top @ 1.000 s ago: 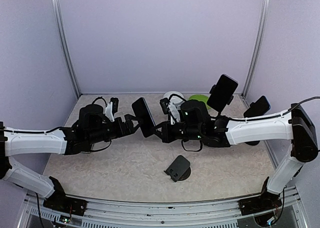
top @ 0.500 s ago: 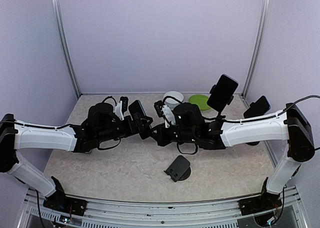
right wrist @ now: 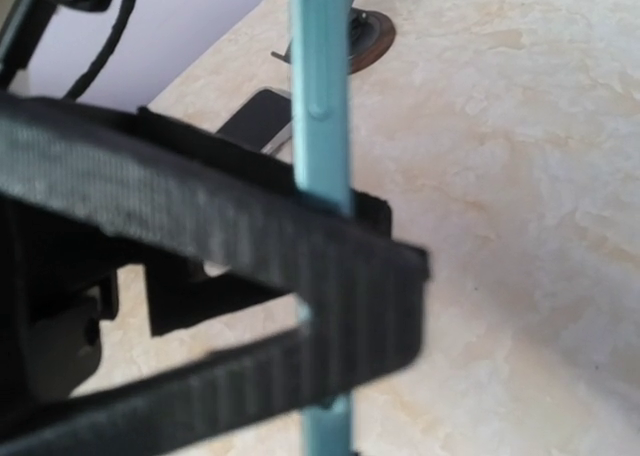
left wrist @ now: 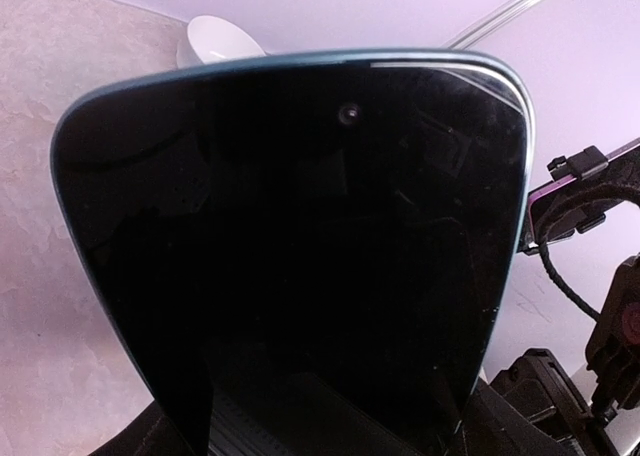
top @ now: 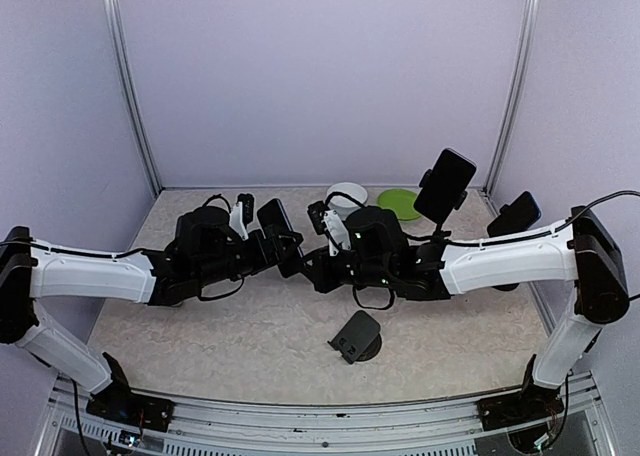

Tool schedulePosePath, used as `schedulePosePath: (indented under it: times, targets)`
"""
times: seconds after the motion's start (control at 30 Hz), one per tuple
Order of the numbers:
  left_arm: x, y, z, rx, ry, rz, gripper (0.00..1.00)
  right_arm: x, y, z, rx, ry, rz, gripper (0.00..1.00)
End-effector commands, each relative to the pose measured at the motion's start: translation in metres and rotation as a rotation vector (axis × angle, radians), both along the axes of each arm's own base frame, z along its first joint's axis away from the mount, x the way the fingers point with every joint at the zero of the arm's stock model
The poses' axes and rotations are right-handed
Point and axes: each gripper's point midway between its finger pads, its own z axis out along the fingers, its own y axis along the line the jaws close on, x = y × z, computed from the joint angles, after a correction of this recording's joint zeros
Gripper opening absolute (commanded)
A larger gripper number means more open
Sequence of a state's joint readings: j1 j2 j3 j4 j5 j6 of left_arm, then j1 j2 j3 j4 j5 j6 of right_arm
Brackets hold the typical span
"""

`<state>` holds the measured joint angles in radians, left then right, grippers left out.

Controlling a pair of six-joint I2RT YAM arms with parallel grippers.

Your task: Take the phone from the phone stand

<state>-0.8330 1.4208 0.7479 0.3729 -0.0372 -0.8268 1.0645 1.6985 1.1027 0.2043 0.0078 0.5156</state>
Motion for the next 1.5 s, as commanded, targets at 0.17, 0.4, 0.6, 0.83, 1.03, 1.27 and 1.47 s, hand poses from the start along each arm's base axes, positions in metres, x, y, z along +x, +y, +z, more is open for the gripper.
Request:
schedulePosePath:
  times: [0.17, 0.4, 0.6, 0.83, 1.03, 1.27, 1.47]
  targets:
    - [0.008, -0.003, 0.01, 0.085, -0.054, 0.007, 0.48, -0.009, 0.01, 0.027, 0.072, -0.043, 0.052, 0.64]
    - [0.011, 0.007, 0.0, 0.219, -0.041, 0.028, 0.42, -0.008, 0.003, 0.024, 0.067, -0.04, 0.055, 0.99]
    - [0.005, 0.024, -0.023, 0.344, 0.0, 0.022, 0.42, -0.007, -0.008, 0.02, 0.055, -0.038, 0.051, 1.0]
    - [0.006, 0.076, -0.061, 0.486, 0.108, 0.066, 0.42, -0.006, -0.02, 0.012, 0.048, -0.016, 0.046, 1.0]
    - [0.013, 0.11, -0.084, 0.6, 0.154, 0.108, 0.42, -0.006, -0.017, 0.005, 0.045, 0.008, 0.062, 1.0]
    - [0.016, 0.133, -0.118, 0.7, 0.247, 0.119, 0.43, -0.009, -0.014, 0.0, 0.041, 0.024, 0.081, 1.0]
    - [0.025, 0.149, -0.135, 0.768, 0.283, 0.149, 0.43, -0.007, -0.013, -0.001, 0.041, 0.029, 0.084, 1.0]
